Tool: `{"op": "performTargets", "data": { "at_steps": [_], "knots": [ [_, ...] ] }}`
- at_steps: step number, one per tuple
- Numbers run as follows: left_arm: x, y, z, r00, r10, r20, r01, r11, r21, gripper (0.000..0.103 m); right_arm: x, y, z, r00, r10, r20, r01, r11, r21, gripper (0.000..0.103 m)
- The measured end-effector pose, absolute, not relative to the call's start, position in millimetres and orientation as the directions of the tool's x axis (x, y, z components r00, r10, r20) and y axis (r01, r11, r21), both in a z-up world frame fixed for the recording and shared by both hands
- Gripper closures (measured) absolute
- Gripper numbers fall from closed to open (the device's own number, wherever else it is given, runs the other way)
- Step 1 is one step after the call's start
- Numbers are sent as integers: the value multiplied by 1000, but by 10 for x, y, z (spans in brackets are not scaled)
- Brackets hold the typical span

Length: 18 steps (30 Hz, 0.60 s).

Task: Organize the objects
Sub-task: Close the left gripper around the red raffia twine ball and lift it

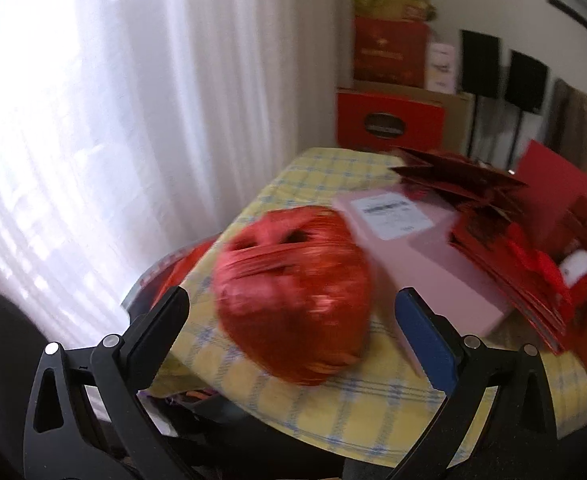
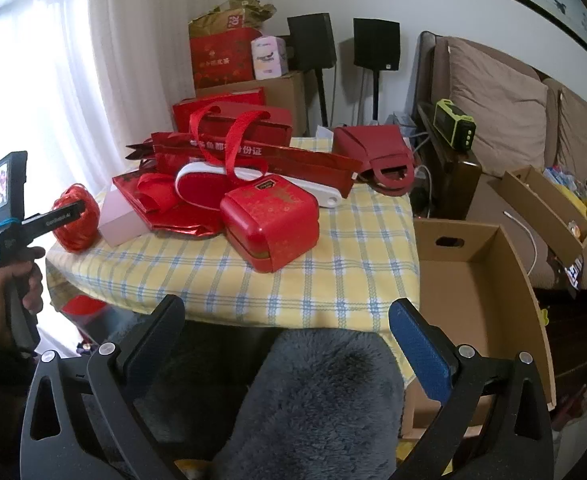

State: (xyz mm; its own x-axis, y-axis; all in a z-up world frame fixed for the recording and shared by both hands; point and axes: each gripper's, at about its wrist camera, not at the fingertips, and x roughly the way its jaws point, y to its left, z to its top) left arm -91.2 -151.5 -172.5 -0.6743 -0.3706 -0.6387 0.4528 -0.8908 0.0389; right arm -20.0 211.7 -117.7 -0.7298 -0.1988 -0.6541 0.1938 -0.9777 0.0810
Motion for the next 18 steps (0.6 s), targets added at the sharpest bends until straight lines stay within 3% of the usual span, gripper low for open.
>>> {"op": "performTargets", "data": {
  "at_steps": [7, 12, 18],
  "knots": [
    [-1071, -1634, -1969, -638, -308, -705, 438, -899, -3, 0, -199, 2120, -1181, -728, -202, -655, 196, -977, 84, 1],
    [-1159, -1687, -1927, -687, -244, -684, 406, -910, -84, 1, -192, 2140, -1182, -731, -199, -653, 192, -978, 84, 0],
    [-1274, -1736, -1911, -689, -262, -676, 399, -915, -52, 11, -231, 2130, -1229, -720, -201, -664, 187, -978, 92, 0]
  ]
}}
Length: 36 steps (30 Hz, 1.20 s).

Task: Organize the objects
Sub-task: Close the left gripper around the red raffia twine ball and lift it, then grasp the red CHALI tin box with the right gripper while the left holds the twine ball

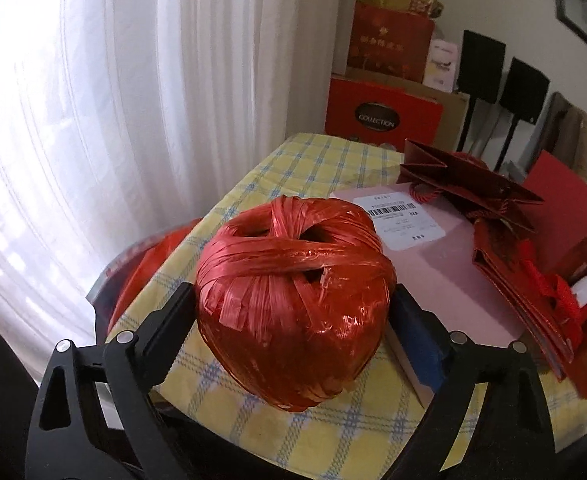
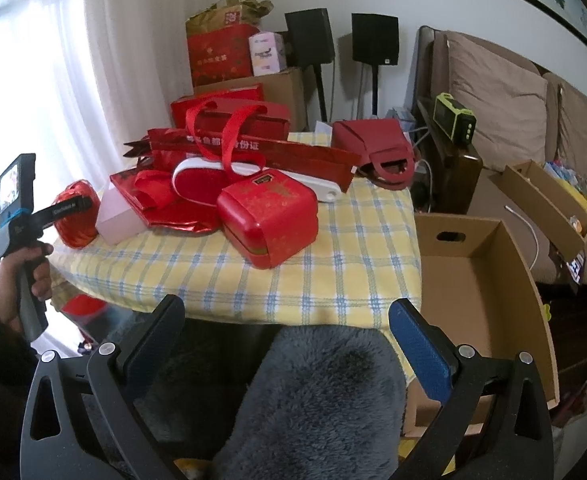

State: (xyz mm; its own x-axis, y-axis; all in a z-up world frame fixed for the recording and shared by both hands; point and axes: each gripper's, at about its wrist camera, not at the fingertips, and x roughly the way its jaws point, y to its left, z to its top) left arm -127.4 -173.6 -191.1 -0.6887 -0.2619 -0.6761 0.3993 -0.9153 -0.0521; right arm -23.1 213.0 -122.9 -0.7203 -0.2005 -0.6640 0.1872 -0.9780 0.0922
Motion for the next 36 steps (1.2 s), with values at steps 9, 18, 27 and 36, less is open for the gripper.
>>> {"op": "performTargets", "data": {
  "at_steps": [9, 18, 27, 36],
  "knots": [
    [-1102, -1766, -1892, -720, -234, -653, 376, -923, -83, 13, -267, 2095, -1314, -705, -213, -677, 199, -975, 99, 1],
    [-866, -1786, -1556, -778, -254, -575, 359, -930, -75, 13, -238, 2108, -1299, -702, -363, -613, 282, -932, 229, 0],
    [-817, -1869, -1544, -784, -237, -574, 353, -931, -97, 13, -458, 1882, -1320, -705, -376, -601, 385, -915, 121, 1],
    [-797, -1958, -1576, -779, -245, -577, 368, -924, -103, 13, -1214, 1894, -1407, -688, -425, -589, 486, -872, 61, 1]
  ]
}}
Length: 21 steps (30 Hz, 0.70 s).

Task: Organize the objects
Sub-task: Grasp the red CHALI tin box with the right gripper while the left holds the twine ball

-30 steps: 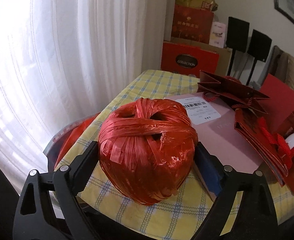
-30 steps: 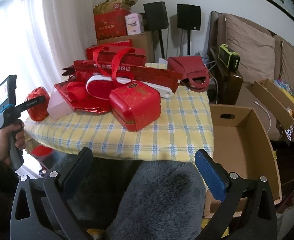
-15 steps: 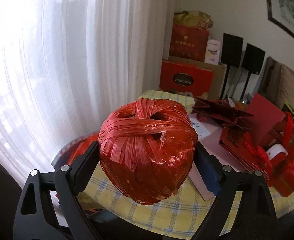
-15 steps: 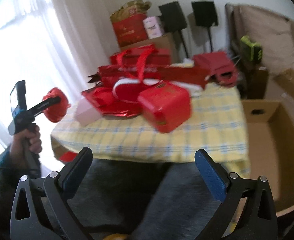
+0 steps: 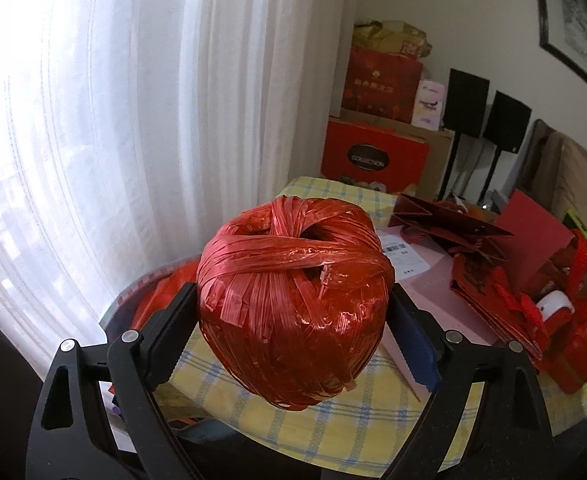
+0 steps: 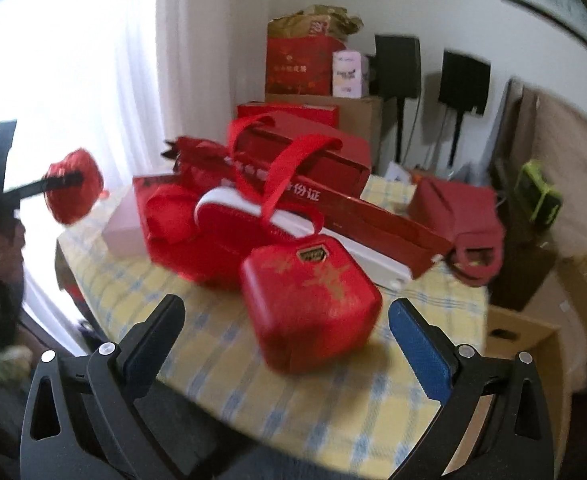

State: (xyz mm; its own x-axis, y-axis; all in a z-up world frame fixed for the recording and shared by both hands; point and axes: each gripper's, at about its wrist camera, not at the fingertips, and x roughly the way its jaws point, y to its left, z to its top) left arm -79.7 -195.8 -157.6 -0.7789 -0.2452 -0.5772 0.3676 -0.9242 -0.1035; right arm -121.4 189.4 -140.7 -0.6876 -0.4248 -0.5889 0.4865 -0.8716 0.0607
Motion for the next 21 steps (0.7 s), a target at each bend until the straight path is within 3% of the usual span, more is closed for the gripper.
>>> {"op": "performTargets", "data": {
  "at_steps": [17, 21],
  "knots": [
    [-914, -1870, -1688, -752, -246, -611, 363, -929, -72, 13, -1837, 1776, -1681, -581, -486, -653, 563, -819, 108, 1],
    [-907, -1869, -1667, -754, -248, -608, 364, -928, -72, 13, -1828, 1727, -1705, -559, -497, -664, 582, -805, 112, 7]
  ]
}}
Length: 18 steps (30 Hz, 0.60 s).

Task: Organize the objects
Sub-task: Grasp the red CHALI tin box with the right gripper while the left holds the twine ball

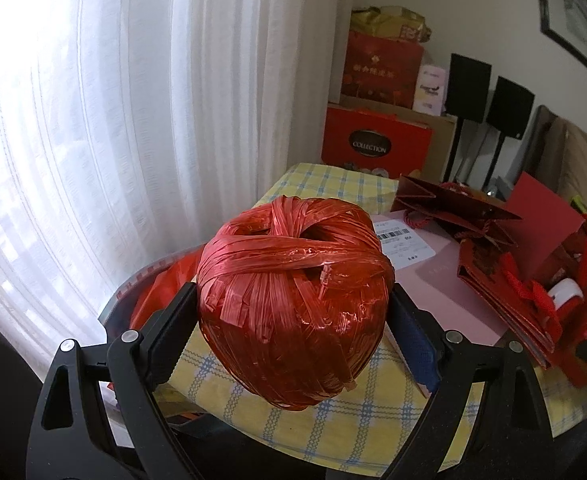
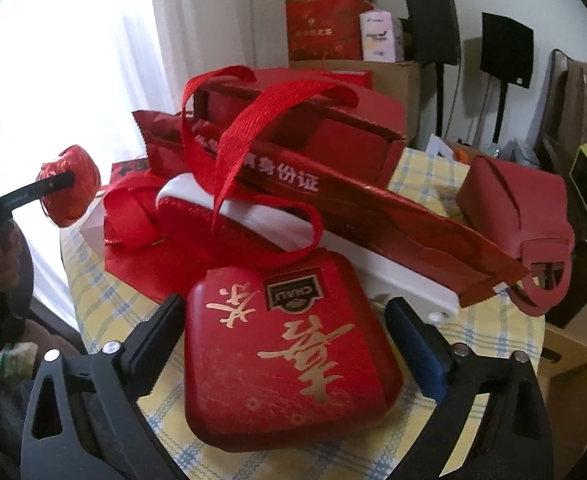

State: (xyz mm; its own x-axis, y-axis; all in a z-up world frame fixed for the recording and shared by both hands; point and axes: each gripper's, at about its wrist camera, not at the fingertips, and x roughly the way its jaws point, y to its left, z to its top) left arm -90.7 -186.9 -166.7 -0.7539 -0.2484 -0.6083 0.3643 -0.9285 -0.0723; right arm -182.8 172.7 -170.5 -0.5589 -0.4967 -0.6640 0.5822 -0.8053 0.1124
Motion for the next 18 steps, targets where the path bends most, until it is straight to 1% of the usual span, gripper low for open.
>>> {"op": "performTargets", "data": {
  "at_steps": [2, 3, 8, 10, 18],
  "knots": [
    [-905, -1867, -1659, -753, -252, -608, 366, -928, -69, 13, -1858, 1695, -1743, -552, -474, -686, 571, -815, 104, 11],
    [-902, -1869, -1659, -753, -253, -607, 368, -927, -69, 13, -1864, 1683, -1755, -548, -471, -692, 570, -815, 103, 16],
    [-880, -1860, -1607, -757, -259, -600, 371, -926, -68, 13, -1759, 1615, -1757, -593, -423, -686, 557, -830, 31, 18],
    [-866, -1862, -1581, -758, -261, -598, 372, -926, -68, 13, -1722, 1613, -1744, -603, -420, -678, 554, -832, 23, 18],
    [-814, -1857, -1499, -768, -263, -584, 371, -926, -71, 13, -1594, 1696, -1642, -590, -482, -647, 543, -831, 124, 18]
  ]
}}
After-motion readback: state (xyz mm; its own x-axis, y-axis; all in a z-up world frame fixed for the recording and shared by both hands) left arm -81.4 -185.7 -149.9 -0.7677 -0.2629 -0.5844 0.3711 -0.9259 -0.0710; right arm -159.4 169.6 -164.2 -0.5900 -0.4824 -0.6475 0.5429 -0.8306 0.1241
